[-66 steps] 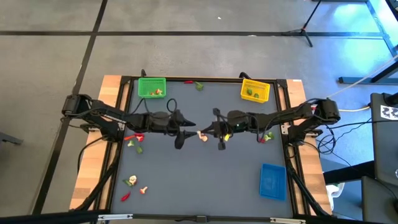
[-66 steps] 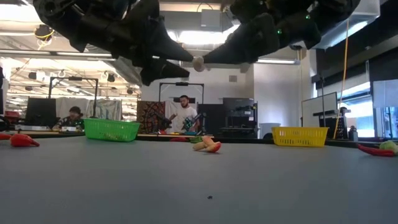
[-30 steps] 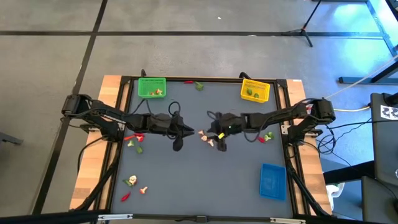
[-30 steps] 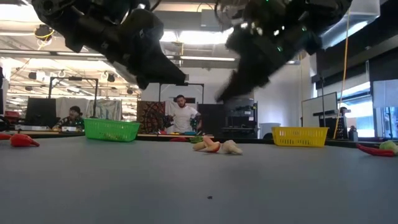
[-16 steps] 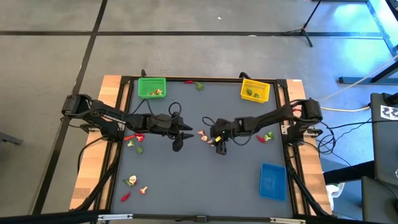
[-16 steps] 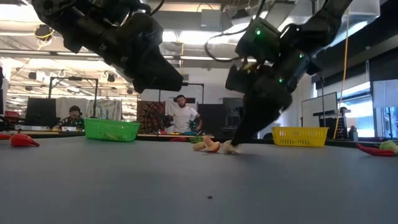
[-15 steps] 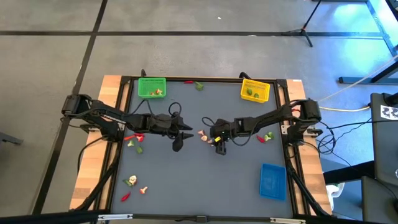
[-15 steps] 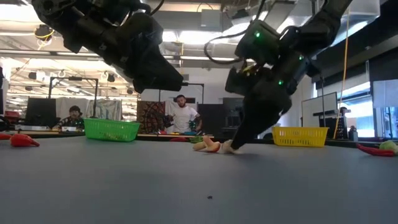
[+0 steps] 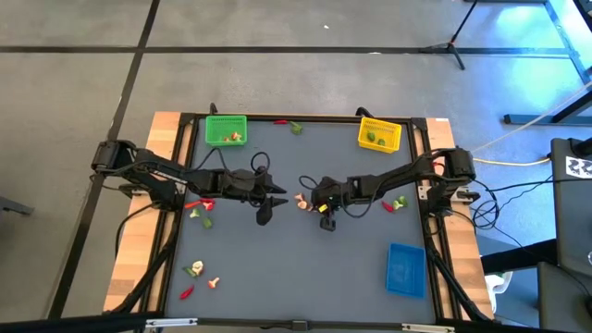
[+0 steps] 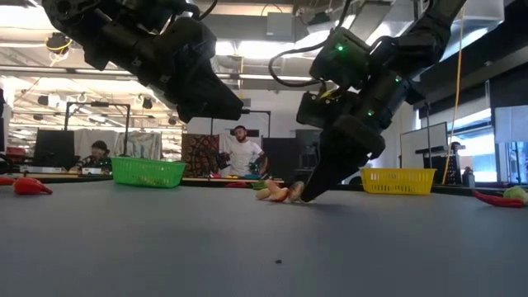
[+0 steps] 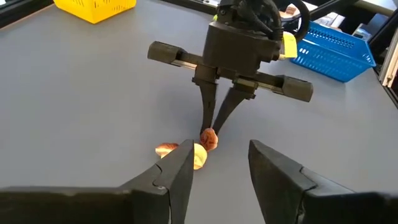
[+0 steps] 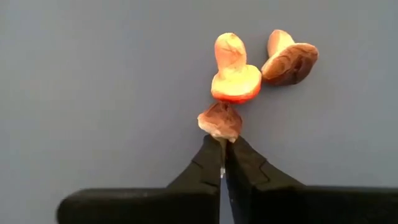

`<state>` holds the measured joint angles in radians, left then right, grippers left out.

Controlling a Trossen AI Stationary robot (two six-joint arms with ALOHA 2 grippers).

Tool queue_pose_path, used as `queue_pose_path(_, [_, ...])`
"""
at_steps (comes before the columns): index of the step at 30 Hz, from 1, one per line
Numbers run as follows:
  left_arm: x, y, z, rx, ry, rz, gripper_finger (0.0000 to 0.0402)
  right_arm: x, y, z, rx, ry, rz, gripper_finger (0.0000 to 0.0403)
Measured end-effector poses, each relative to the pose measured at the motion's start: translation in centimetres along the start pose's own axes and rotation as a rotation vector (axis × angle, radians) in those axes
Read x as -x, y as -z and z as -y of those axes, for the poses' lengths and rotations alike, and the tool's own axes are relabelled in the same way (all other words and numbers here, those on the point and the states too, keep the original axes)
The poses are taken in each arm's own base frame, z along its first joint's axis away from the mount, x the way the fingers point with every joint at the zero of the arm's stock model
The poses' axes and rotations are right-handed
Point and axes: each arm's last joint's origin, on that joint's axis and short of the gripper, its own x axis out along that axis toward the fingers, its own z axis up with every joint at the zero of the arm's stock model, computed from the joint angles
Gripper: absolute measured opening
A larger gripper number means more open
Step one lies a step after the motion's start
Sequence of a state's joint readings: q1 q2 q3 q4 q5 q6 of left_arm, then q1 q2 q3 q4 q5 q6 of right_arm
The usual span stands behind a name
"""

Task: Sort produce into baskets
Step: Put the brown mushroom into the green bin

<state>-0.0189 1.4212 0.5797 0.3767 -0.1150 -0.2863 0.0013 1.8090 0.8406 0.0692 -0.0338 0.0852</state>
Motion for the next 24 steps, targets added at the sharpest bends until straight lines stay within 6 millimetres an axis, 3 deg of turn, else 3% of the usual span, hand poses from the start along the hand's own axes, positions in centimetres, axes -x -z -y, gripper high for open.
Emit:
queue_pose_path(6, [0.0,0.0,0.0,0.016,0.001,0.000,0.0148,0.8,-0.4,0.0,0.021,0.015,0.000,0.0005])
queue_pose_path(12, [0.0,-0.1,0.1,0.054,0.005,0.014,0.0153,3.0,-2.1,-0.2,0.042,0.008,0.101,0.0007])
queue_pose_path(24, [0.0,-0.8,-0.1,0.087,0.007,0.074,0.0232,4.5,-3.3,-0.3,0.093,0.019,0.192,0.0002])
